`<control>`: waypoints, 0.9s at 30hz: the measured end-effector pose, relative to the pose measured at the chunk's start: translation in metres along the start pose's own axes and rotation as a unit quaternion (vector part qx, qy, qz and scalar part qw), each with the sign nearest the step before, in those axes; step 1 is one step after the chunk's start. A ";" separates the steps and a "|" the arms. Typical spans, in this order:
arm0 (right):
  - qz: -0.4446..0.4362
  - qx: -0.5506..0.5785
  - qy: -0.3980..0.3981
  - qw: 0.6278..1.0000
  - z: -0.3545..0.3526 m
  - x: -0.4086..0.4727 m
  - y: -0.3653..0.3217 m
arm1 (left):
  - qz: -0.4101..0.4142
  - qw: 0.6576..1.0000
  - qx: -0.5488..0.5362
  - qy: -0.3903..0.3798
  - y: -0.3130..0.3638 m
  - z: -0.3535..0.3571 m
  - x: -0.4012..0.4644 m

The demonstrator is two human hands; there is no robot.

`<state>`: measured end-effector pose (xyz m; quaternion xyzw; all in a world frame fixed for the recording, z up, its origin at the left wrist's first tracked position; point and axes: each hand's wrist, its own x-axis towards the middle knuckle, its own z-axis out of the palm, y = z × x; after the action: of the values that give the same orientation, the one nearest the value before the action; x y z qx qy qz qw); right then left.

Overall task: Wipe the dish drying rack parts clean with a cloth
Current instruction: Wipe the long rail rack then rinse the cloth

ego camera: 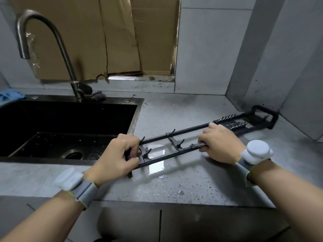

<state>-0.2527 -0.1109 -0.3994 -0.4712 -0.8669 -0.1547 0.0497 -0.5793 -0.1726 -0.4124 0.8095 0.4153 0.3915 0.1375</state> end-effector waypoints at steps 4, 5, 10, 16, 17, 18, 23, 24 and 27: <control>-0.003 -0.020 0.036 0.999 -0.017 -0.013 0.014 | -0.010 0.999 -0.034 -0.029 0.004 -0.006 0.023; -0.006 -0.029 0.041 0.999 -0.026 -0.016 0.017 | -0.019 0.998 -0.051 -0.041 0.005 -0.008 0.031; -0.020 -0.080 0.026 0.996 -0.064 -0.016 0.032 | -0.078 0.986 -0.145 -0.024 0.010 -0.006 0.072; 0.012 -0.088 -0.065 0.994 -0.085 -0.003 0.036 | -0.147 0.968 -0.203 0.022 0.009 0.000 0.092; 0.016 -0.089 -0.068 0.994 -0.083 -0.004 0.036 | -0.152 0.968 -0.198 0.024 0.009 0.001 0.091; 0.020 -0.089 -0.069 0.993 -0.081 -0.006 0.035 | -0.155 0.970 -0.187 0.027 0.010 0.002 0.089; 0.048 -0.076 -0.066 0.994 -0.066 -0.017 0.036 | -0.129 0.980 -0.130 0.072 0.015 0.004 0.067; 0.057 -0.053 -0.061 0.995 -0.065 -0.017 0.035 | -0.136 0.979 -0.130 0.076 0.015 0.003 0.058; 0.117 0.125 0.011 0.985 -0.085 -0.017 0.028 | -0.147 0.973 -0.160 0.074 0.012 0.004 0.038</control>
<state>-0.2257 -0.1371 -0.3162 -0.5581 -0.8174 -0.0436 0.1357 -0.5565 -0.1494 -0.3886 0.6759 0.4709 0.4871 0.2901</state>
